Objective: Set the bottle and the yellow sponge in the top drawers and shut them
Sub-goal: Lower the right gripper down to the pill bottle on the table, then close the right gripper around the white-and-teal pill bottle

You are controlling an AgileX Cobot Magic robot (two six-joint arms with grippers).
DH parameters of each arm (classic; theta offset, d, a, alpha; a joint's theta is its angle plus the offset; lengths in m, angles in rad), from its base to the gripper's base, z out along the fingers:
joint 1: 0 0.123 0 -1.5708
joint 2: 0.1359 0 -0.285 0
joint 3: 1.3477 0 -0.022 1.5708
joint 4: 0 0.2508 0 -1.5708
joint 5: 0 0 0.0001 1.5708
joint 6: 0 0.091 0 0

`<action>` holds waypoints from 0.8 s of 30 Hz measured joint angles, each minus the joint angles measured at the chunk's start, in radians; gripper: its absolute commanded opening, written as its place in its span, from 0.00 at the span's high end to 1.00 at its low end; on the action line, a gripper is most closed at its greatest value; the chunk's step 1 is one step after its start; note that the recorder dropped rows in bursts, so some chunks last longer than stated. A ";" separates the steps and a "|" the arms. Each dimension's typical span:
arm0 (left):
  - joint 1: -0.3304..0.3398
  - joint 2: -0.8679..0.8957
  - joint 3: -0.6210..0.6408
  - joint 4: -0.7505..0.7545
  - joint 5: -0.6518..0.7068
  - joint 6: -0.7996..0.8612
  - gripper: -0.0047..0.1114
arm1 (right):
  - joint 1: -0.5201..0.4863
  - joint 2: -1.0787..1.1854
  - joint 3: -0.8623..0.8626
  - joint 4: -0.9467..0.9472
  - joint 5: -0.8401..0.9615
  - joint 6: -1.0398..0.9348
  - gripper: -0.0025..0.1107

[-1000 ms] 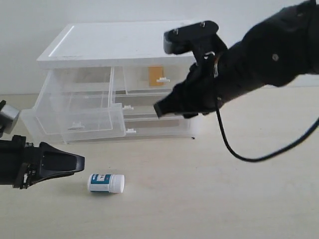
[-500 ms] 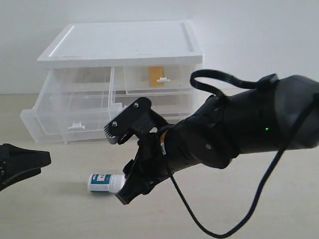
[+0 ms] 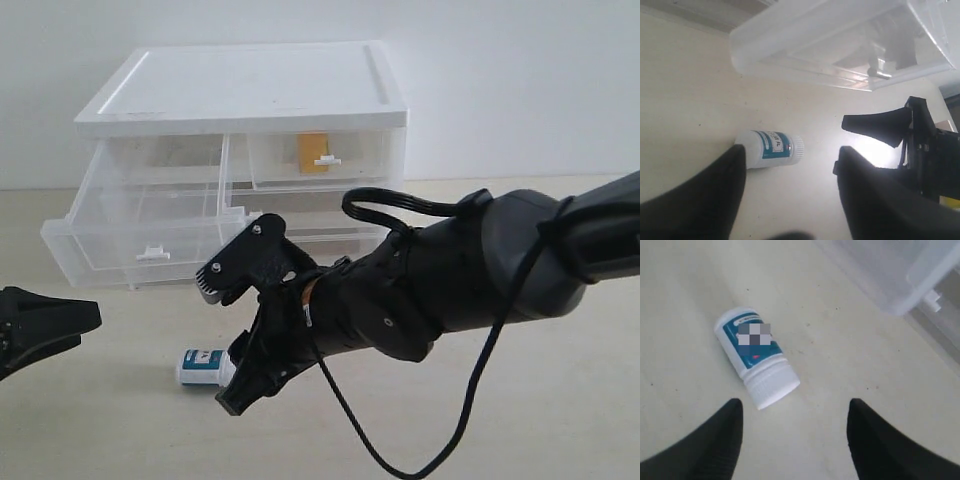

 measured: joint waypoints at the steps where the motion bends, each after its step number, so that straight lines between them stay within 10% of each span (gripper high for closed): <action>1: 0.000 0.000 0.000 0.000 0.000 0.000 0.51 | 0.004 0.002 0.000 0.000 -0.003 -0.001 0.49; 24: 0.000 0.000 0.000 -0.004 0.000 0.001 0.51 | 0.078 0.221 -0.234 0.000 0.094 -0.009 0.53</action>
